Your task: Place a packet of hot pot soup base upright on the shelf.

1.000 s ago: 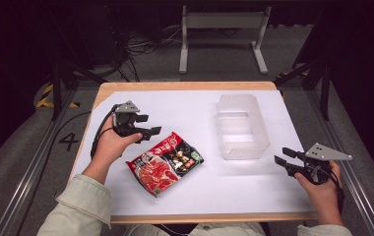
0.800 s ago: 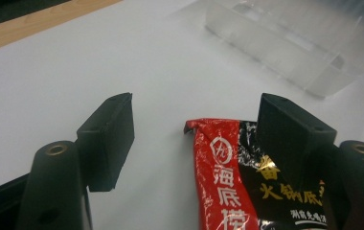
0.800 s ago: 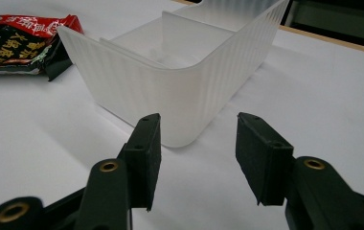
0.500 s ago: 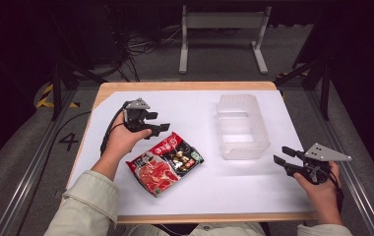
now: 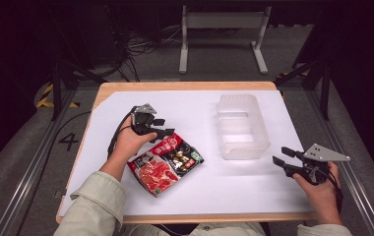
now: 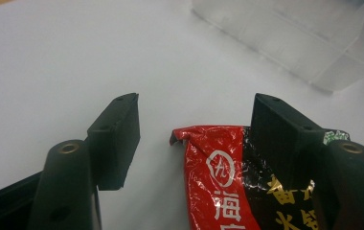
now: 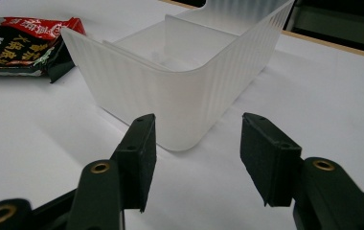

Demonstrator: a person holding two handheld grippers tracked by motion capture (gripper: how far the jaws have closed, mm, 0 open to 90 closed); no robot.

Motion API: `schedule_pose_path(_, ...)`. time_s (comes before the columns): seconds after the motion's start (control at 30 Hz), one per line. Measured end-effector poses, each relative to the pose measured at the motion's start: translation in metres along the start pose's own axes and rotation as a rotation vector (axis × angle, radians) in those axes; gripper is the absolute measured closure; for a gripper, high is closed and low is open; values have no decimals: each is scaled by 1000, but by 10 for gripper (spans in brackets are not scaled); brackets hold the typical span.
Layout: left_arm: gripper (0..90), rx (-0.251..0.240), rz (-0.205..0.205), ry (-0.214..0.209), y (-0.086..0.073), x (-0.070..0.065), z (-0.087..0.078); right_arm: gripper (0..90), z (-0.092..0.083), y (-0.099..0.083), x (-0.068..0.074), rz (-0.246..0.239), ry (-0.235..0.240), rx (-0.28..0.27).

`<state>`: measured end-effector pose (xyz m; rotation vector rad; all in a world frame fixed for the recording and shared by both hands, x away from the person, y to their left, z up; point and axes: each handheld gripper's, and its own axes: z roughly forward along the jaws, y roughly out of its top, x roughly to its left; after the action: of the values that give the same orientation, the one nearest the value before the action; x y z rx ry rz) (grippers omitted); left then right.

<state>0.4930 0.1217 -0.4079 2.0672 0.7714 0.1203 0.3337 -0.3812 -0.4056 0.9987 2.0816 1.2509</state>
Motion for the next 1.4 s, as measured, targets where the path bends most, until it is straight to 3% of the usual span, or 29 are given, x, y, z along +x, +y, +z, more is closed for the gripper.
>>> schedule_pose_path(0.17, 415, 14, 18, -25, -1, 2, 7, 462, 2, -1, 1, -3, 5, 8)
schedule_pose_path(0.3, 427, 59, 55, -54, -2, 6, 13, 456, 1, -3, 2, -4, -1, 23)
schedule_pose_path(0.5, 399, 65, 20, -92, -5, 10, 22, 450, -6, -6, 3, -4, -25, 22)
schedule_pose_path(0.73, 331, 66, 9, -84, -7, 10, 28, 449, -9, -8, 4, 0, -29, 28)
schedule_pose_path(0.83, 331, 68, 4, -86, -9, 12, 29, 447, -7, -8, 3, -2, -30, 31)
schedule_pose_path(1.03, 335, 128, -3, -110, -16, 14, 40, 446, -7, -7, 4, -6, -29, 31)
schedule_pose_path(1.23, 341, 125, 3, -128, -16, 12, 41, 441, -7, -8, 3, -6, -31, 33)
schedule_pose_path(1.4, 397, 135, 3, -152, -17, 11, 42, 438, -6, -7, 4, -9, -29, 35)
